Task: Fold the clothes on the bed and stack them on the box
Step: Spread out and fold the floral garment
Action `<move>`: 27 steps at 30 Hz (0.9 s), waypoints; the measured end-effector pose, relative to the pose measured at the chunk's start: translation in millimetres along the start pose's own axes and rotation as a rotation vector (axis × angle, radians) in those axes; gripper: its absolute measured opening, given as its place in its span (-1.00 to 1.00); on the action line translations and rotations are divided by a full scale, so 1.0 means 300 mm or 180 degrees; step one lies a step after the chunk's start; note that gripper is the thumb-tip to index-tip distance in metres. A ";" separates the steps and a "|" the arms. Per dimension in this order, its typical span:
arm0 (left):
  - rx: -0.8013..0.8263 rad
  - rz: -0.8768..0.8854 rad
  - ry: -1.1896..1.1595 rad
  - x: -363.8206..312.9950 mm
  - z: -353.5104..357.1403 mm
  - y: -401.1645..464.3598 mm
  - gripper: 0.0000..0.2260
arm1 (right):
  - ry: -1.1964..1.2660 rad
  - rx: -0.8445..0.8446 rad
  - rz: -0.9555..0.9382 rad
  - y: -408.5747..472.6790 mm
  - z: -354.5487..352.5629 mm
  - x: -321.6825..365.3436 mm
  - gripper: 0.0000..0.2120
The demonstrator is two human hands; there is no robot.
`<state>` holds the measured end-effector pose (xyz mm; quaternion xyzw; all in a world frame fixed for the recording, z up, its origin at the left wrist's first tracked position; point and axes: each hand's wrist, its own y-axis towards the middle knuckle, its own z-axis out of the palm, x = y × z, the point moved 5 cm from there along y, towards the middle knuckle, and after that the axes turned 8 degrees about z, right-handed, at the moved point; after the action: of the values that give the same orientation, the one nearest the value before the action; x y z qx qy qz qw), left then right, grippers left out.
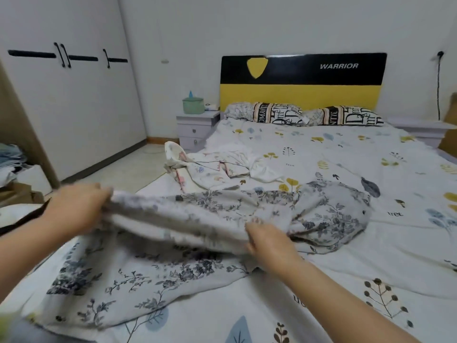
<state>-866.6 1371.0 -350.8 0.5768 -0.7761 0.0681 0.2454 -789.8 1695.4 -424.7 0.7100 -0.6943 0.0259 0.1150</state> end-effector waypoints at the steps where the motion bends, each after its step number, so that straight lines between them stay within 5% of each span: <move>1: 0.0717 0.0055 0.0002 -0.033 0.049 -0.018 -0.79 | -0.0165 0.0344 -0.0125 -0.018 0.049 0.003 -0.91; 3: 0.1733 0.0248 -0.0404 -0.120 0.091 -0.041 -0.70 | -0.0328 0.0778 -0.0182 -0.046 0.105 -0.002 -0.77; 4: 0.1831 0.0326 -0.0648 -0.178 0.077 -0.037 -0.65 | -0.0208 0.0849 -0.0123 -0.054 0.107 -0.006 -0.73; 9: 0.0267 0.0779 -0.1272 -0.493 -0.035 0.095 -0.63 | 0.1107 -0.0153 0.0740 -0.032 -0.011 -0.122 -0.70; 14: 0.0254 0.0954 -0.1898 -0.796 0.007 0.185 -0.45 | 0.0458 -0.0695 0.1274 0.022 -0.043 -0.350 -0.48; 18: 0.0435 0.0905 -0.1924 -0.940 0.178 0.183 0.13 | -0.0042 -0.0684 0.1589 0.096 -0.063 -0.517 -0.31; 23: 0.0139 0.0761 -0.2252 -0.976 0.278 0.162 -0.53 | -0.0389 -0.0548 0.1732 0.267 -0.072 -0.646 -0.16; 27: -0.0318 0.0721 -0.2331 -0.979 0.299 0.168 -0.58 | -0.0582 -0.0250 0.1302 0.393 -0.006 -0.655 -0.21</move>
<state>-877.8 1605.6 -554.8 0.4609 -0.8736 -0.1535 -0.0292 -913.3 1887.3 -446.5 0.5488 -0.8318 -0.0428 0.0715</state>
